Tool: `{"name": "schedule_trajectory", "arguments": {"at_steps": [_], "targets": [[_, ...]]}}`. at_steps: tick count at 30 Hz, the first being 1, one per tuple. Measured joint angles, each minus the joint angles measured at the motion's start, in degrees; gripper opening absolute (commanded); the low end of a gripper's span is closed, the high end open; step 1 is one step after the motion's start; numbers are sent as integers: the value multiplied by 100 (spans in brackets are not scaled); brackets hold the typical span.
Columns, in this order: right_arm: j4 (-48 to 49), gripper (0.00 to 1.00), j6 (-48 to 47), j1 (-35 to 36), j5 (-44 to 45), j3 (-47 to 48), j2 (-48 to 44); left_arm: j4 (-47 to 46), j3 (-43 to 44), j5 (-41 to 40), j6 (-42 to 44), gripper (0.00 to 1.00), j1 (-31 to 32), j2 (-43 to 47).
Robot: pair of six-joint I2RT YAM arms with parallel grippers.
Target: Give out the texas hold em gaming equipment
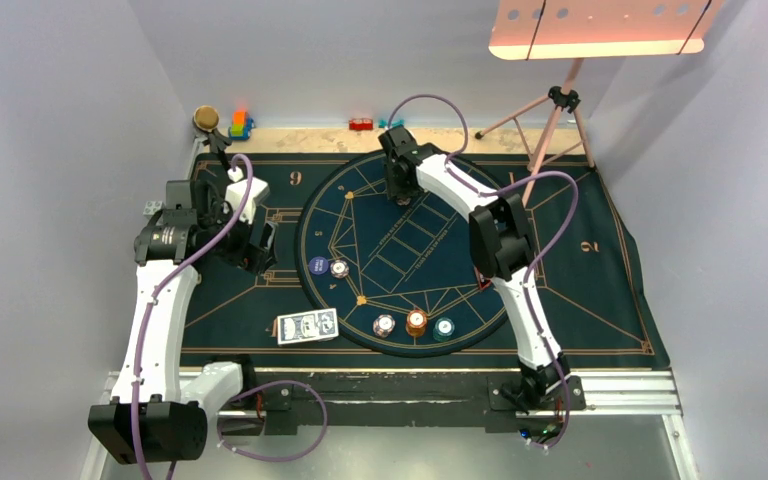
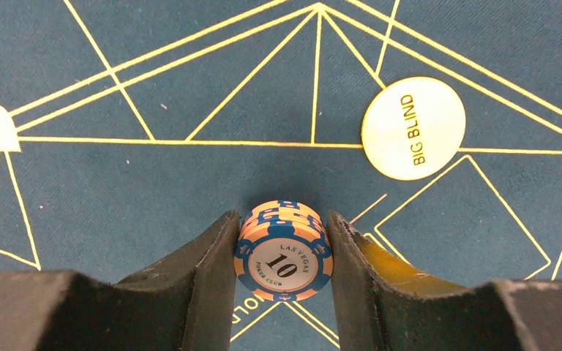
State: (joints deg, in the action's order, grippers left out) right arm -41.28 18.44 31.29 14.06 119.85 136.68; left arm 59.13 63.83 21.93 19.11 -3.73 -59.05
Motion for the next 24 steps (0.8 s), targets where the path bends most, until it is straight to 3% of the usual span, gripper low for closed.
{"name": "schedule_trajectory", "arguments": {"at_steps": [5,8,16,24], "targets": [[-26,32,2,-105,-42,332,186,-37,0,37,-2,100,0,-15],[-31,52,-2,-175,-68,411,260,-42,0,39,-2,100,0,-20],[-48,78,-7,-219,-197,389,286,-39,0,39,-4,100,0,-20],[-90,81,-11,-168,-170,66,-105,-37,0,35,-4,100,0,17]]}}
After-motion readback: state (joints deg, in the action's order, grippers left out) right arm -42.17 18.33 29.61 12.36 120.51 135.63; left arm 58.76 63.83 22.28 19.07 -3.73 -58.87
